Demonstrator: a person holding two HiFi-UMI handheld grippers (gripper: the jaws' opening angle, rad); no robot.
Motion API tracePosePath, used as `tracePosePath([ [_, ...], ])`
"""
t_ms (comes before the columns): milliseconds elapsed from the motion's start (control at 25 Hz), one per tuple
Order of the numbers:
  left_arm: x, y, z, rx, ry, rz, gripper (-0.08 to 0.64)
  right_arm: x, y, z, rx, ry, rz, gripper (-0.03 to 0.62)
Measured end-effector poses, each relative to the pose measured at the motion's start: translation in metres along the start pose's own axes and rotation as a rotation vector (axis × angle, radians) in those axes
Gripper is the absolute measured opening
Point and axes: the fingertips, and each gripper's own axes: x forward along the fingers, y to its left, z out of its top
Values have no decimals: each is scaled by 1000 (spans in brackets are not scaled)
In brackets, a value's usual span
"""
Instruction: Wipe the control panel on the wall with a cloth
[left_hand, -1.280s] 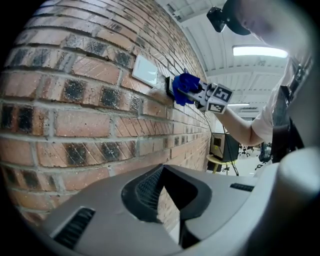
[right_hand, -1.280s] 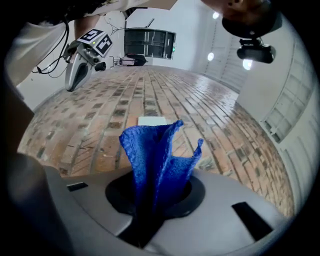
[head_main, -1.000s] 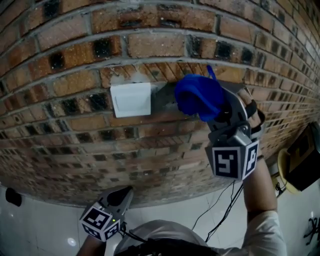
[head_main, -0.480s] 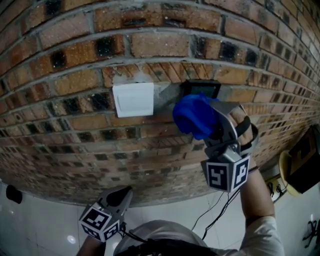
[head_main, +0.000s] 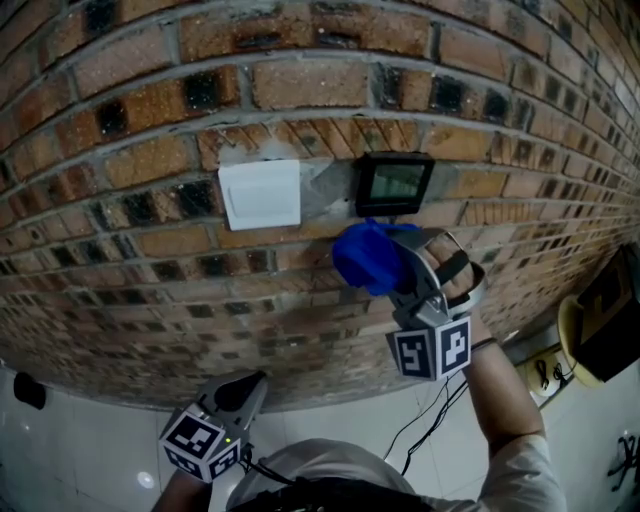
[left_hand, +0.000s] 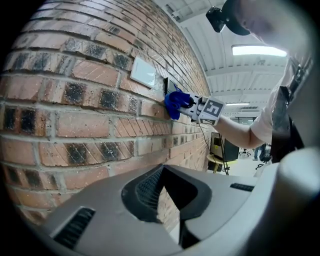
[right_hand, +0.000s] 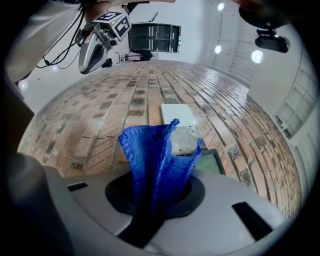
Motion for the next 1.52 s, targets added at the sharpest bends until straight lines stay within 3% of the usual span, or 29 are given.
tracePosePath([
  [320, -2, -1, -1, -2, -2, -2, 2, -17, -108, 29, -31, -72, -210, 89],
  [480, -4, -4, 0, -6, -11, -1, 0, -8, -126, 19, -28, -45, -238, 89],
  [800, -6, 2, -5, -11, -5, 13, 2, -4, -110, 16, -28, -39, -200, 89],
  [1320, 1, -2, -8, -11, 22, -6, 2, 3, 15, -6, 40, -4, -7, 89],
  [1520, 1, 1, -10, -16, 23, 0, 0, -4, -4, 2, 36, -21, -13, 89],
])
